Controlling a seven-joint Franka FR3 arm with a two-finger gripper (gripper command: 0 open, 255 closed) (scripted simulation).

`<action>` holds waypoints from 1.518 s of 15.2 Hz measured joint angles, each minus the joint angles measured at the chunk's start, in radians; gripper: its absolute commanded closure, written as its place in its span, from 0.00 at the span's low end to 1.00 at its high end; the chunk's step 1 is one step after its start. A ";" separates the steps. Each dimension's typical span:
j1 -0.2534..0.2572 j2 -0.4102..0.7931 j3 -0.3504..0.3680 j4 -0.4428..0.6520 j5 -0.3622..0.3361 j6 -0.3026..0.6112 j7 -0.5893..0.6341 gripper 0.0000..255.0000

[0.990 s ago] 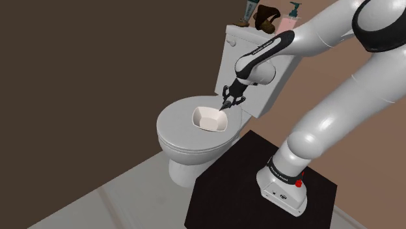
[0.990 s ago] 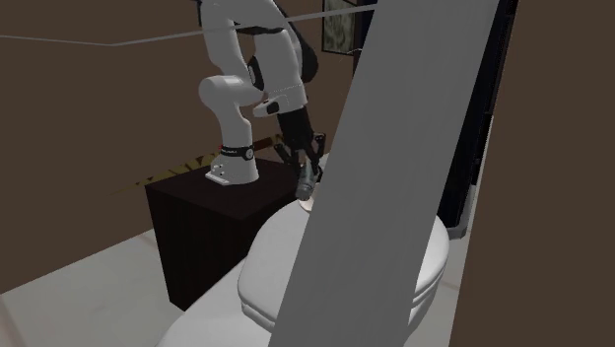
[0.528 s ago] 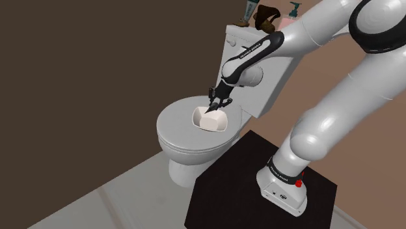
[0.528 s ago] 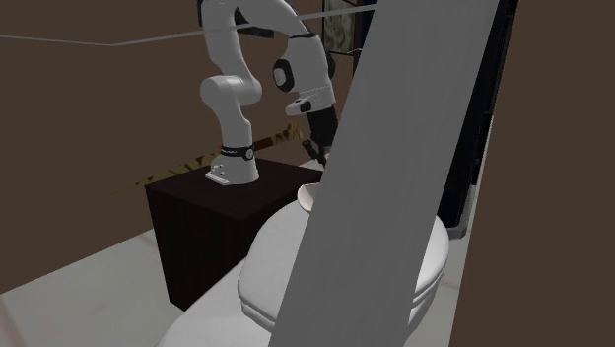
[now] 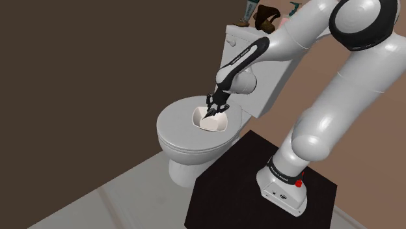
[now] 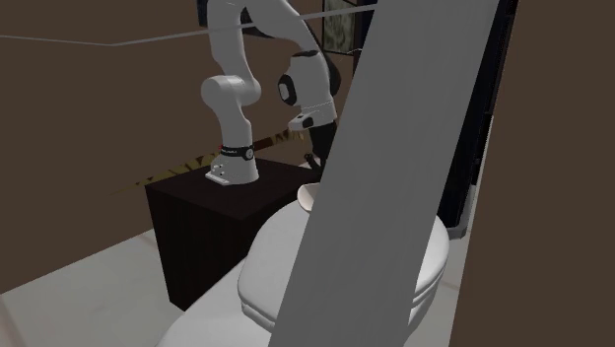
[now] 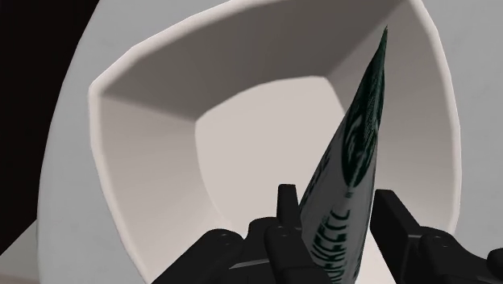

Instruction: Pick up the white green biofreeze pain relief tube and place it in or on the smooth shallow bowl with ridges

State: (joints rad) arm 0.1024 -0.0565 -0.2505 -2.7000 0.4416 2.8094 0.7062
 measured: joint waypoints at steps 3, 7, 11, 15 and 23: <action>0.017 0.055 0.001 0.008 0.097 0.038 -0.080 1.00; 0.025 0.093 0.015 0.016 0.180 0.061 -0.145 1.00; 0.025 0.096 0.017 0.016 0.187 0.062 -0.151 1.00; 0.022 0.098 0.015 0.016 0.188 0.066 -0.151 0.00; -0.020 -0.064 -0.013 -0.025 -0.067 -0.033 0.036 0.00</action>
State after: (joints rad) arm 0.0827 -0.1202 -0.2633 -2.7249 0.3745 2.7764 0.7423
